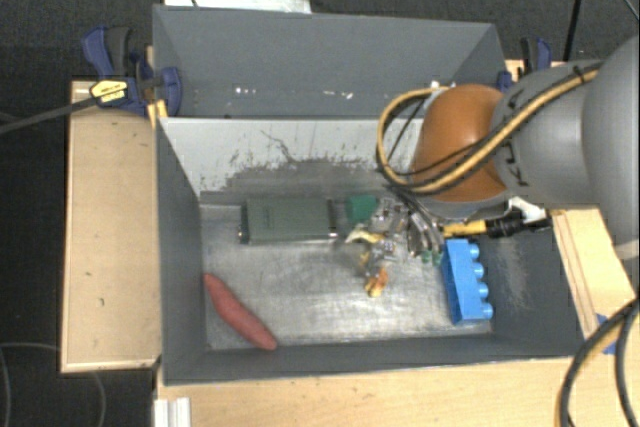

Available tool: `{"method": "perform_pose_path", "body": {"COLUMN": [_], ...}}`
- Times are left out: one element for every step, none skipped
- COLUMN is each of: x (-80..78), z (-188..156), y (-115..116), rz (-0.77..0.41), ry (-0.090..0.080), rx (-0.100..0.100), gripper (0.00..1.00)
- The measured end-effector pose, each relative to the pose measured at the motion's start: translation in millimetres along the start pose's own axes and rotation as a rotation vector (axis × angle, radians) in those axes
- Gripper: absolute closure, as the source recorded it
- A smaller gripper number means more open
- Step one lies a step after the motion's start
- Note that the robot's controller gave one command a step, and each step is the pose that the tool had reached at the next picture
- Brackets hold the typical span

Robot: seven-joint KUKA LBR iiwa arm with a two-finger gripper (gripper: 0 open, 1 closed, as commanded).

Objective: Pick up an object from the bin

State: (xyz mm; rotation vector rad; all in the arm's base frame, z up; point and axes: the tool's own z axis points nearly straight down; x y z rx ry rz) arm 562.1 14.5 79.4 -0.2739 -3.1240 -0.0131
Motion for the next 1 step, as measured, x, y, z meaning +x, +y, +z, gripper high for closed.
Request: {"method": "perform_pose_path", "body": {"x": [-5.7], "z": [-149.8], "y": [-1.7], "rz": [-0.041], "ry": [-0.009], "rx": [0.007], "gripper": [1.0]}}
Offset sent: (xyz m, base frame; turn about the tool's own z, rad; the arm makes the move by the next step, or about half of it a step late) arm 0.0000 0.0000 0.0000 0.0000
